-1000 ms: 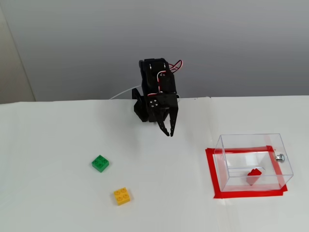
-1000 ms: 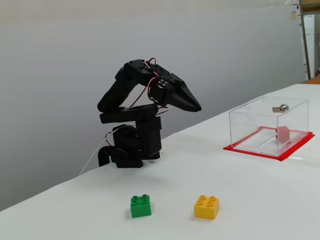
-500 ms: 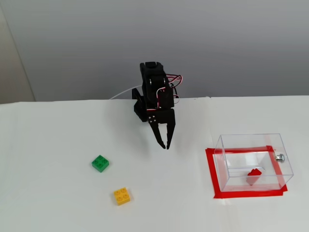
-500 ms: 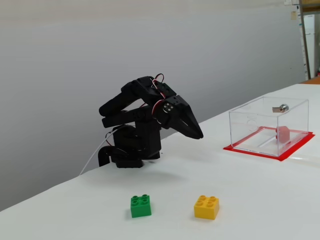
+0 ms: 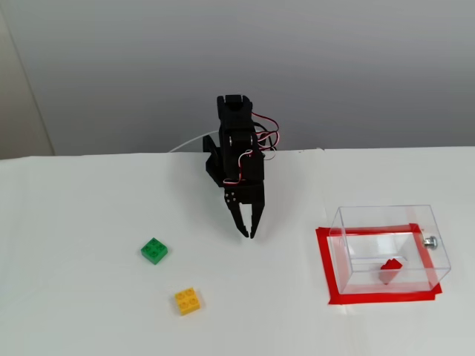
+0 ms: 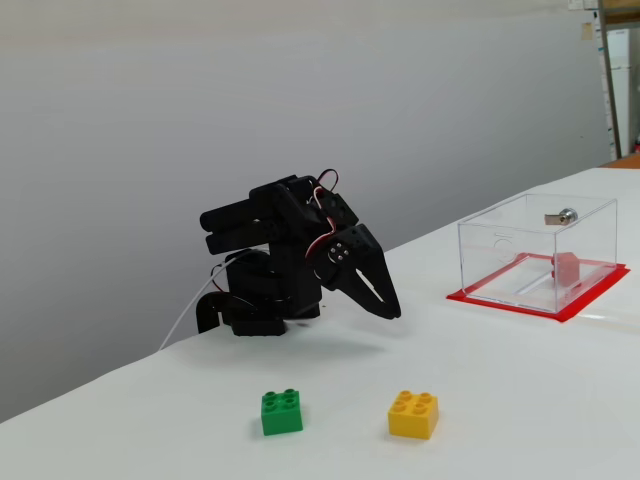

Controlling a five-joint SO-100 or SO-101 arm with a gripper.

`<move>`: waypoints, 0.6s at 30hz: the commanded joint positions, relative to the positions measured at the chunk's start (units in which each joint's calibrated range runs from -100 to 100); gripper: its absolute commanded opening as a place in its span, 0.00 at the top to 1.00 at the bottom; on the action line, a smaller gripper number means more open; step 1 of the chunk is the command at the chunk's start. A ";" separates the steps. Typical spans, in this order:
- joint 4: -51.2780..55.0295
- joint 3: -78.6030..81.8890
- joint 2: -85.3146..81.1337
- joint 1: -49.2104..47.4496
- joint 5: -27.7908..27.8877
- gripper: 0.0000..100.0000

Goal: Pick the red lego brick and place it into the transparent box

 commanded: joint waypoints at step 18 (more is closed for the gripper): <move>14.52 -1.33 -0.76 0.47 -0.23 0.99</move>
